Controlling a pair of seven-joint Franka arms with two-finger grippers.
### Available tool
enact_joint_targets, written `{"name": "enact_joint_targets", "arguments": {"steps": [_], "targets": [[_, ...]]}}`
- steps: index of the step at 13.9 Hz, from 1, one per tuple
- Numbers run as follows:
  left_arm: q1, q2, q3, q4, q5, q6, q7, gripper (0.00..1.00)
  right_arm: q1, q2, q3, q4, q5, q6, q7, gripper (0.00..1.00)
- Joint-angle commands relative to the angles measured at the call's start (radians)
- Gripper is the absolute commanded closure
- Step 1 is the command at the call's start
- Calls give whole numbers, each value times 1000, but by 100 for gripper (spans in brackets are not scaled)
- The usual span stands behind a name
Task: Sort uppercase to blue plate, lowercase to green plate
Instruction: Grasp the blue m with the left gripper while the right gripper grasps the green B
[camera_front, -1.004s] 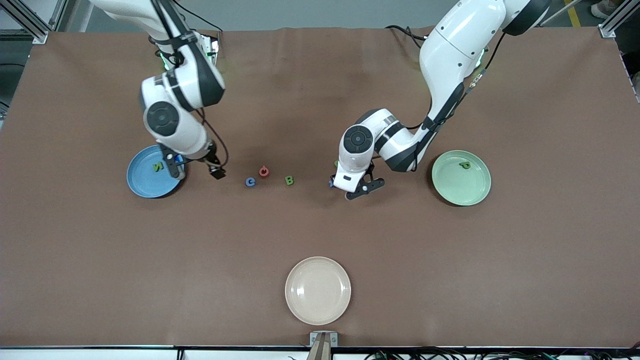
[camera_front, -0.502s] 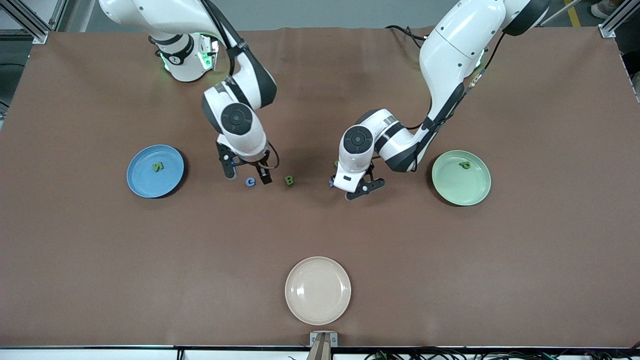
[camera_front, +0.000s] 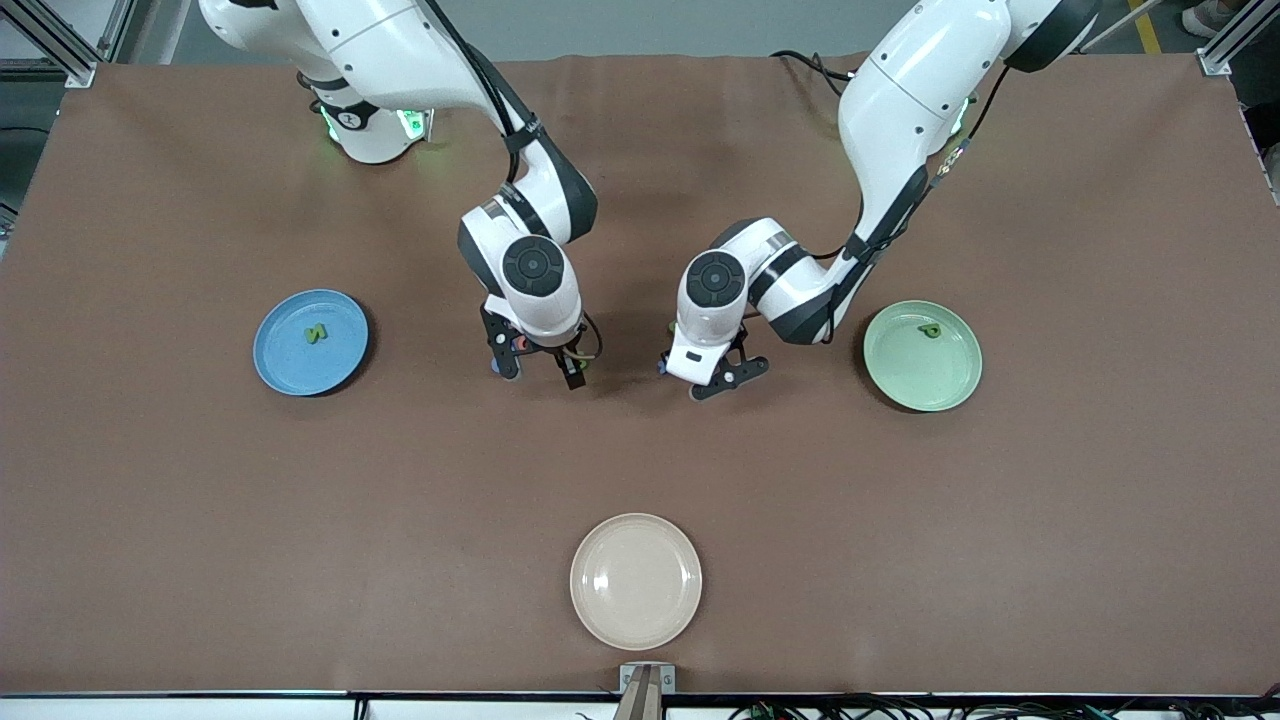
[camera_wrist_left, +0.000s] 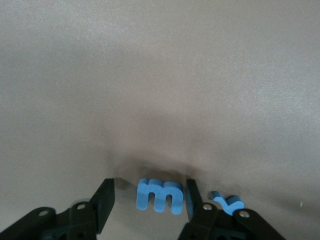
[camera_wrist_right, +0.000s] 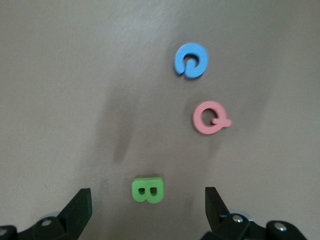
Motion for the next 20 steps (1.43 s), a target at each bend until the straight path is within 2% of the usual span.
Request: {"name": "enact_joint_targets", "arguments": {"steps": [1,3,5,9,13,17,20], "targets": [[-5,21,0,14,7,2,-5,38,20,45,-10,30,5,38,-7,0],[-5,22,0,13,7,24,-5,38,28,57,-10,25,-1,69,-20,0],[-5,22,0,10,7,44,-5,44,34,68,-10,22,-3,87,-32,0],[-5,21,0,7,7,44,-6,69,34,77,-10,10,-3,112,-47,1],[5,6,-2,-15,7,42,1,86,34,87,-10,8,3,116,-58,12],[71,-143,-20,-137,9,41,93,90,34,87,-7,8,8,116,-57,36],[198,-240,-99,-234,9,30,185,90,34,87,-2,2,10,116,-57,59]]}}
